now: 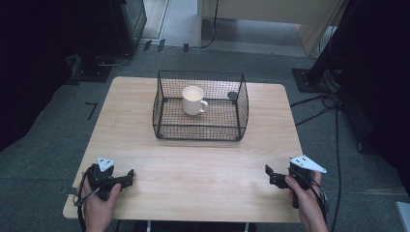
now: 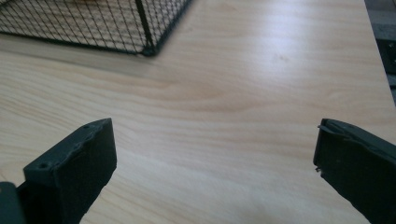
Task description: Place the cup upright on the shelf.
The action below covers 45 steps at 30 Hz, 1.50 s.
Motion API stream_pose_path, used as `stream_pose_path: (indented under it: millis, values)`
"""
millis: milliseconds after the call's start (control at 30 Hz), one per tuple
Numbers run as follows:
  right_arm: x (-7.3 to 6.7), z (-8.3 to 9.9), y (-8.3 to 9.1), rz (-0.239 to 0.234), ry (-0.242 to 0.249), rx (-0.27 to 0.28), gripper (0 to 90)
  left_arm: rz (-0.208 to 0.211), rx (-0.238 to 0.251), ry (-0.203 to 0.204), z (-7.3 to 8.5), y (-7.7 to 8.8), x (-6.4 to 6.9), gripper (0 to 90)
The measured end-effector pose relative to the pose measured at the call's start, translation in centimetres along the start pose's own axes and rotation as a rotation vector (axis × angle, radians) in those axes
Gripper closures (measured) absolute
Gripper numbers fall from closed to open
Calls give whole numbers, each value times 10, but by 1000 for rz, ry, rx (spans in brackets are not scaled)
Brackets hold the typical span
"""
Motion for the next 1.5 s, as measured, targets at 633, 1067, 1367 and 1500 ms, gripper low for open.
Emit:
stream_pose_path:
  millis: [633, 1067, 1367, 1500]
  values:
    - [53, 54, 10, 94, -59, -89, 0, 0, 0, 0, 0, 0, 0, 0]
    - [62, 76, 15, 150, -15, -125, 0, 0, 0, 0, 0, 0, 0, 0]
    - [59, 76, 14, 117, 6, -94, 0, 3, -2, -6, 0, 0, 0, 0]
    - [59, 76, 14, 131, -6, -93, 0, 3, -2, -6, 0, 0, 0, 0]
Point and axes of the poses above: each handheld gripper's, and its own axes: y roughly backward along the jaws, z roughly out of its underside, x roughly to its right, the point moved 9 cm from there along -y, roughly forward along the jaws, and after that the axes turned 8 degrees about z, right-handed, at the moved point
